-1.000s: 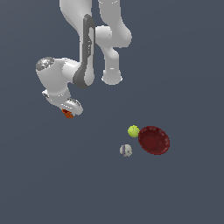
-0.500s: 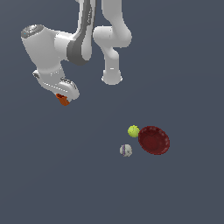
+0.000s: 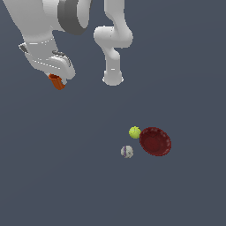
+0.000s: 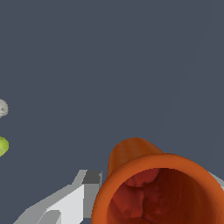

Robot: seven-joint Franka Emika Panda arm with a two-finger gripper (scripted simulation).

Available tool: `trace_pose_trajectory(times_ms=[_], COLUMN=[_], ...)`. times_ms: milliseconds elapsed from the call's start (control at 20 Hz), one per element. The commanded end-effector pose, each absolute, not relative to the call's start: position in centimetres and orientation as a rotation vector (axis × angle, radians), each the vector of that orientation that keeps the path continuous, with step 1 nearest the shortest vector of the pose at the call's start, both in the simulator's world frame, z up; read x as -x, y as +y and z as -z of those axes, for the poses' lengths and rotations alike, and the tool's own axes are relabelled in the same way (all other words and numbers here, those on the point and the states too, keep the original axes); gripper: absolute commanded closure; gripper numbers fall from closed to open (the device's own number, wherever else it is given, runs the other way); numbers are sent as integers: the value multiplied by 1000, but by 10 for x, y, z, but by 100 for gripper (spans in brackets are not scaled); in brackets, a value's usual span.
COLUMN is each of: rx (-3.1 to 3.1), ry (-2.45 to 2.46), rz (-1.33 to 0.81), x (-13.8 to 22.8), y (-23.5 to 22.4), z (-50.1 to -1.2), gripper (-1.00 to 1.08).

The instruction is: Pick up a designated object from a clutter of objects.

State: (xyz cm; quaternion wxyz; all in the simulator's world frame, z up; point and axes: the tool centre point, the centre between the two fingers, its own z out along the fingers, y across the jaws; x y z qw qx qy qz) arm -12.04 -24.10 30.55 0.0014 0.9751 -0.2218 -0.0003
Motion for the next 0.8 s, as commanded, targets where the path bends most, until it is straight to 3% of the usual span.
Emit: trace_pose_trajectory(times_ms=[0, 750], rx=[-3060, -3064], ry=[-696, -692], rz=[1, 0], x=[124, 132], y=[-240, -238], z=[-331, -440], gripper=[108, 108])
